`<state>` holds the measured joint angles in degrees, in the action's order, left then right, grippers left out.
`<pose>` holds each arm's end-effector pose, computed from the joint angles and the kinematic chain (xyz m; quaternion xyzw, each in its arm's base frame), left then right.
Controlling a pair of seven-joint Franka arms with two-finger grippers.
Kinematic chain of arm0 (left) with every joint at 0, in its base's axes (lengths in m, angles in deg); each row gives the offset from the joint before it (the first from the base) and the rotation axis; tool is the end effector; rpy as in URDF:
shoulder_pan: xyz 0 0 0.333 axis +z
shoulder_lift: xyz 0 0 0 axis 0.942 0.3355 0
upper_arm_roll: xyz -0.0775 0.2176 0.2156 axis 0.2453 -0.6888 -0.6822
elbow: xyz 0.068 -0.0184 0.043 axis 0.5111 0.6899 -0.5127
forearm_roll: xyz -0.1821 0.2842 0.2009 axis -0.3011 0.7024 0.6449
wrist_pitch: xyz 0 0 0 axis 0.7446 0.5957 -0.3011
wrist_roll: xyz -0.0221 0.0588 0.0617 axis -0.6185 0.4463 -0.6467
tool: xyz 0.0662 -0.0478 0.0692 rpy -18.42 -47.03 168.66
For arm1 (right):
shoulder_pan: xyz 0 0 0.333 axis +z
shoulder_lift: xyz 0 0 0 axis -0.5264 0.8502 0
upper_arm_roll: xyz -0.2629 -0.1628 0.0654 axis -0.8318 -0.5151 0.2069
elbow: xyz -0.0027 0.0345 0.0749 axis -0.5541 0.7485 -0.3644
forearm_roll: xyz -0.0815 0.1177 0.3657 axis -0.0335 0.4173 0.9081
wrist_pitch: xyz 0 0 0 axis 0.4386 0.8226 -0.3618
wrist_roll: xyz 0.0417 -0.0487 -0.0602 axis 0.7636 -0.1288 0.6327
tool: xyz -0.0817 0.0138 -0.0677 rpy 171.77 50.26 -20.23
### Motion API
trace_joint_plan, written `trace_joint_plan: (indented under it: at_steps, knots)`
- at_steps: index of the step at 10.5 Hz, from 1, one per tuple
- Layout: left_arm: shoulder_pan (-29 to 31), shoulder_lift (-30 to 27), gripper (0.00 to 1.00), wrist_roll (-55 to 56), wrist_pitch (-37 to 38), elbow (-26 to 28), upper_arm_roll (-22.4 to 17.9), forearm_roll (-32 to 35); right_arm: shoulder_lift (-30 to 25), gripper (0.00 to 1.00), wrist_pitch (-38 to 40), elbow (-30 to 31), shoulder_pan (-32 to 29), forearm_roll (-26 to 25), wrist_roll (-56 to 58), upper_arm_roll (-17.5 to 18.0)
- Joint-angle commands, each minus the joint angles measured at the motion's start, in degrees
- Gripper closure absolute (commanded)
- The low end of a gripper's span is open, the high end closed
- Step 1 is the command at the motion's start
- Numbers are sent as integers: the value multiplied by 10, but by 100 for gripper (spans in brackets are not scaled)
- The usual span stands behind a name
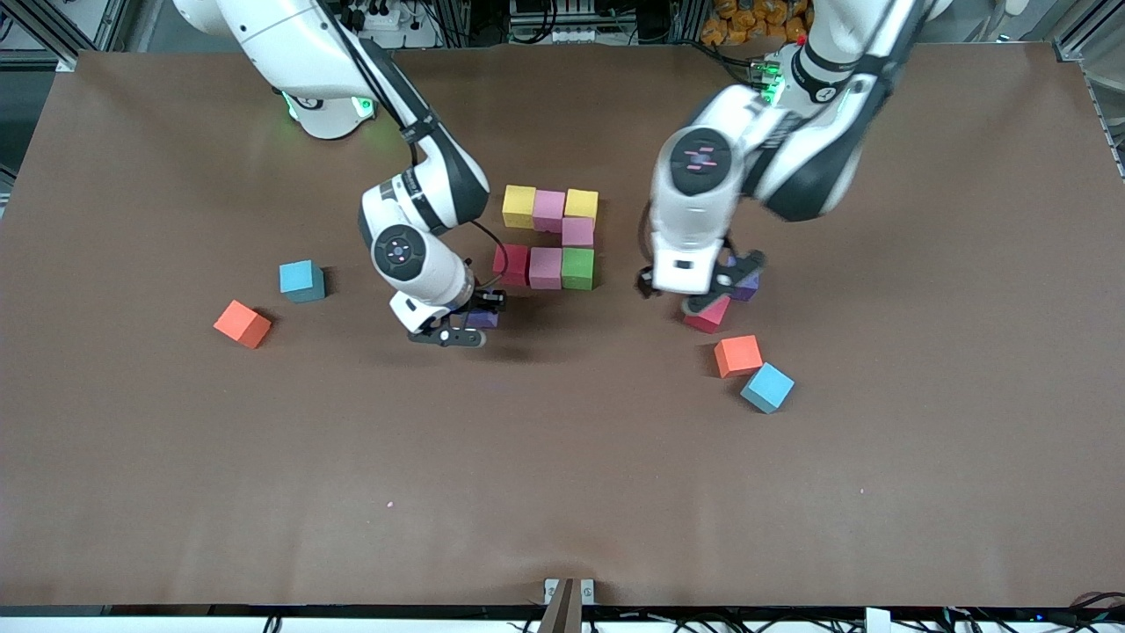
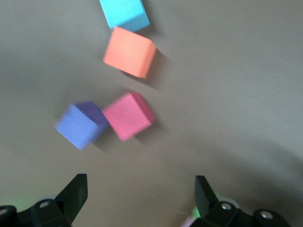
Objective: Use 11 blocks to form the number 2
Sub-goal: 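Carry the purple cube to the shape while the left gripper reaches pink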
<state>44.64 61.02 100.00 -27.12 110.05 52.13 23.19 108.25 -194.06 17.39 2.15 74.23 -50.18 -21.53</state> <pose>0.5085 -0.3243 0.3812 -0.9736 -0.2177 0.0330 0.0603 0.5197 0.3587 0.2250 -0.9943 0.0463 0.0752 0.0592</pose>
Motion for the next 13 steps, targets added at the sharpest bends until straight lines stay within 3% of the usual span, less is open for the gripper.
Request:
trace_joint_plan:
  at_steps: [1, 4, 6, 13]
  knots:
    - [49, -48, 0, -199, -21, 78, 10, -14, 29, 67, -2, -29, 27, 0, -18, -8]
    - [101, -42, 0, -445, -91, 131, 9, -14, 46, 66, -20, -28, 44, -31, -19, -10]
    - [101, -24, 0, -467, -143, 153, 10, -14, 52, 65, -21, -28, 57, -36, -32, -10]
    - [92, 64, 0, -497, -238, 149, 30, 5, 51, 64, -12, -24, 55, -43, -76, -10]
